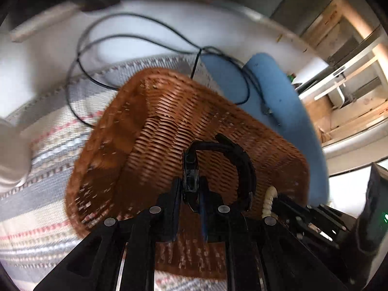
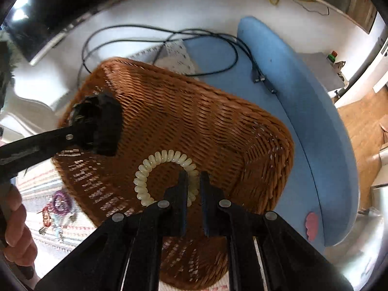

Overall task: Organize jewelry
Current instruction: 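Carry the watch band into the basket with the left tool while the right tool drops the cream coil there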

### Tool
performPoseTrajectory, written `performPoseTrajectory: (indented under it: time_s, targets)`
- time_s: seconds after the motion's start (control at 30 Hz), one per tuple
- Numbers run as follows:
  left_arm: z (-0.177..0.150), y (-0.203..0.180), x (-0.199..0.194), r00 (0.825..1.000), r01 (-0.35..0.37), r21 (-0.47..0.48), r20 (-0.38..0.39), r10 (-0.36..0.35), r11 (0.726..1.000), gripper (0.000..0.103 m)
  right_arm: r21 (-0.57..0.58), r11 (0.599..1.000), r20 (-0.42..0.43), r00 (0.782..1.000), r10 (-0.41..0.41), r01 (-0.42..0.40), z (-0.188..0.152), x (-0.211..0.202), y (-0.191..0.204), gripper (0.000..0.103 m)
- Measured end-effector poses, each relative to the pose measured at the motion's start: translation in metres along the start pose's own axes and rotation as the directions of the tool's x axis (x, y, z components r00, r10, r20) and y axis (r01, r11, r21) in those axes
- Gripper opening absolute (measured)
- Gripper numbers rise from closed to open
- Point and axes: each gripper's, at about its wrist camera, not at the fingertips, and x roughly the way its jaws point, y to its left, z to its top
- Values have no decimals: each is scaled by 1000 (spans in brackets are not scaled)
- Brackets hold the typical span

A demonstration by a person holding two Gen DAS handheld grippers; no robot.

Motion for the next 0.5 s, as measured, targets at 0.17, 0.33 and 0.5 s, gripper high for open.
performPoseTrajectory:
  time_s: [0.17, 0.33, 0.5]
  targets:
    - [2, 2, 24, 999, -21, -2, -29, 21, 1000, 13, 20, 1000, -37, 999, -16, 17, 7, 20, -10, 12]
    - [3, 2, 18, 1000, 10, 4, -7, -10, 1000, 23, 56, 998, -56, 998, 32, -29, 10, 29, -21, 13]
    - [-17, 16, -21, 996, 82, -6, 43, -82, 997, 38, 78, 995, -36, 997, 63, -60, 7, 16, -27, 14]
